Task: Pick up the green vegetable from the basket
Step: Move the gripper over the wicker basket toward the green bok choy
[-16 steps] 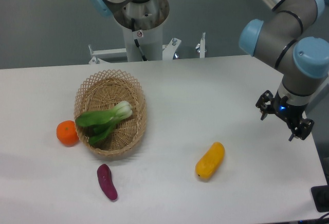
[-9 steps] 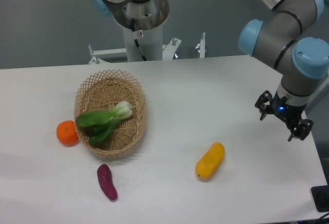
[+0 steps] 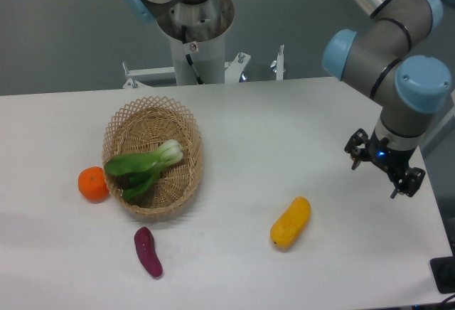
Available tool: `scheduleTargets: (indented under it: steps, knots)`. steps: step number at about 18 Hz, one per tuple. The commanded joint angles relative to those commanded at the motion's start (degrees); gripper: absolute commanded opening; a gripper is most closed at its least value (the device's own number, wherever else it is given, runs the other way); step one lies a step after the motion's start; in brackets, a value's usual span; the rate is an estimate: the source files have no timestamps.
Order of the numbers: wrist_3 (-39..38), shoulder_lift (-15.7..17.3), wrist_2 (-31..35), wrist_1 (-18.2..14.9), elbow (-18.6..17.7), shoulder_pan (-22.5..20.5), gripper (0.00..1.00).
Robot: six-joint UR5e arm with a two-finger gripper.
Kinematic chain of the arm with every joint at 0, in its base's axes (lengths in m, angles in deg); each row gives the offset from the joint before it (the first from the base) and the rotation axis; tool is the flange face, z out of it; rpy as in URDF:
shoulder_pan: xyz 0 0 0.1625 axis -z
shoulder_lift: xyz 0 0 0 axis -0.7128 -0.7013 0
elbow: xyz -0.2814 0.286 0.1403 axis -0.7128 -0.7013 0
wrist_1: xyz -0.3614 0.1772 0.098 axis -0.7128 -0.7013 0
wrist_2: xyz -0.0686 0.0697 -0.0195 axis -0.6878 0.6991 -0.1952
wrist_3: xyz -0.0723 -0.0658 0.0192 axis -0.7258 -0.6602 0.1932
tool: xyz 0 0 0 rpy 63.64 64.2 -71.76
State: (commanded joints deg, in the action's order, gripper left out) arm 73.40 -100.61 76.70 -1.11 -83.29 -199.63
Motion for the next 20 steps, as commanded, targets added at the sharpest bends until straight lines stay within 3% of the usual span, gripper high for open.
scheduleTargets:
  steps: [4, 8, 11, 20]
  knots:
    - [-3.69, 4.47, -0.96, 0.35, -5.35, 2.02, 1.0]
    - [-7.54, 9.83, -6.58, 0.53, -13.0, 4.22, 1.0]
    - [-10.98, 12.83, -6.85, 2.98, -17.84, 7.11, 1.0]
    - [-17.31, 16.52, -6.94, 3.25, -24.43, 18.1, 1.0]
